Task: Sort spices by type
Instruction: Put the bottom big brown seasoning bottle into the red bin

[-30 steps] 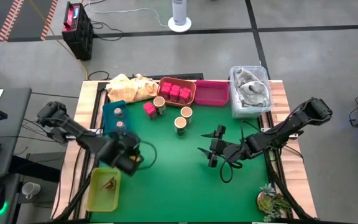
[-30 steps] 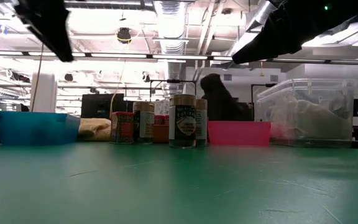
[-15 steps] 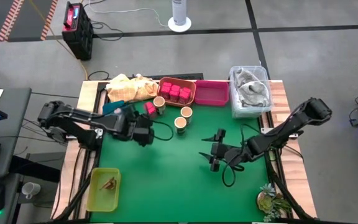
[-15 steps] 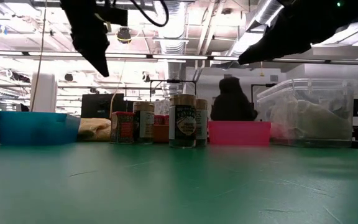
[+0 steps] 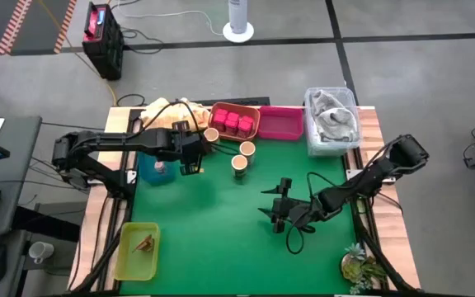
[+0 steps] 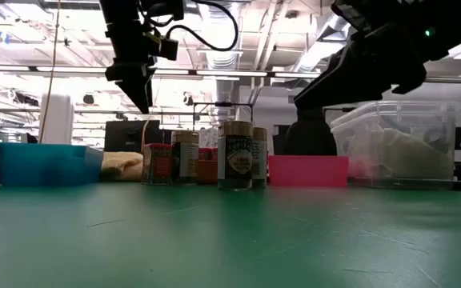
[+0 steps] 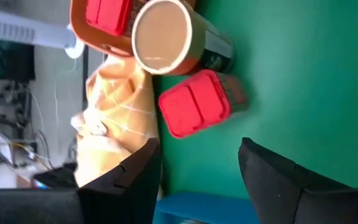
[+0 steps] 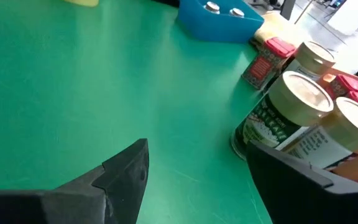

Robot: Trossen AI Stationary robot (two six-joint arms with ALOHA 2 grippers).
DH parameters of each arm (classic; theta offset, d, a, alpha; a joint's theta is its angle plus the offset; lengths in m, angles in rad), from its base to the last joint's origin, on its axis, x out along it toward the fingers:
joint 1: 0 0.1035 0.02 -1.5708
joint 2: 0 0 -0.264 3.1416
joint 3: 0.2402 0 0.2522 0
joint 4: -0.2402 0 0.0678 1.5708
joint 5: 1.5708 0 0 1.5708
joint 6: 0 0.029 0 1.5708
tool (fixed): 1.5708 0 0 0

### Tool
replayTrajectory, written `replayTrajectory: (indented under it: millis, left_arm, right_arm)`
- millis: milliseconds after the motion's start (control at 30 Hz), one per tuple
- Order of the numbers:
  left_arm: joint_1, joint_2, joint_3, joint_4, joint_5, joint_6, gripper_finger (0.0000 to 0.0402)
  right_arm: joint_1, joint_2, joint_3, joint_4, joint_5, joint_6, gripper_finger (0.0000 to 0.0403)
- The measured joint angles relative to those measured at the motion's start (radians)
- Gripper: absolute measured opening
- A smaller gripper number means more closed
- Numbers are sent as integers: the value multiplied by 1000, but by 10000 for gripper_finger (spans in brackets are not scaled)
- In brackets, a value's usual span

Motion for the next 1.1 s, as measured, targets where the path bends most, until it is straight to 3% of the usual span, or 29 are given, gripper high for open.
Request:
replayTrajectory:
  millis: [100, 300, 533, 667, 800, 933, 1100]
  left_arm:
    - [29, 0, 0, 19, 0, 60, 204]
    - [33, 0, -18, 139, 6, -98, 204]
    - [-107, -42, -131, 644, 12, 59, 204]
    - [-147, -43, -201, 904, 67, 162, 204]
    - [-108, -42, -278, 1084, 138, 183, 204]
    - [-72, -65, -343, 1160, 189, 176, 204]
    - [-37, -159, -391, 1183, 186, 213, 204]
  right_arm:
    - [3, -9, 0, -7, 0, 3, 301]
    - [1, -9, 1, -51, 0, 17, 301]
    - [-90, -47, 15, -65, -9, -19, 301]
    - [-202, -81, 79, -129, -129, -39, 301]
    - [-334, -83, 127, -150, -250, -62, 301]
    - [-414, -65, 149, -148, -383, -77, 301]
    - [-420, -54, 154, -90, -395, -113, 301]
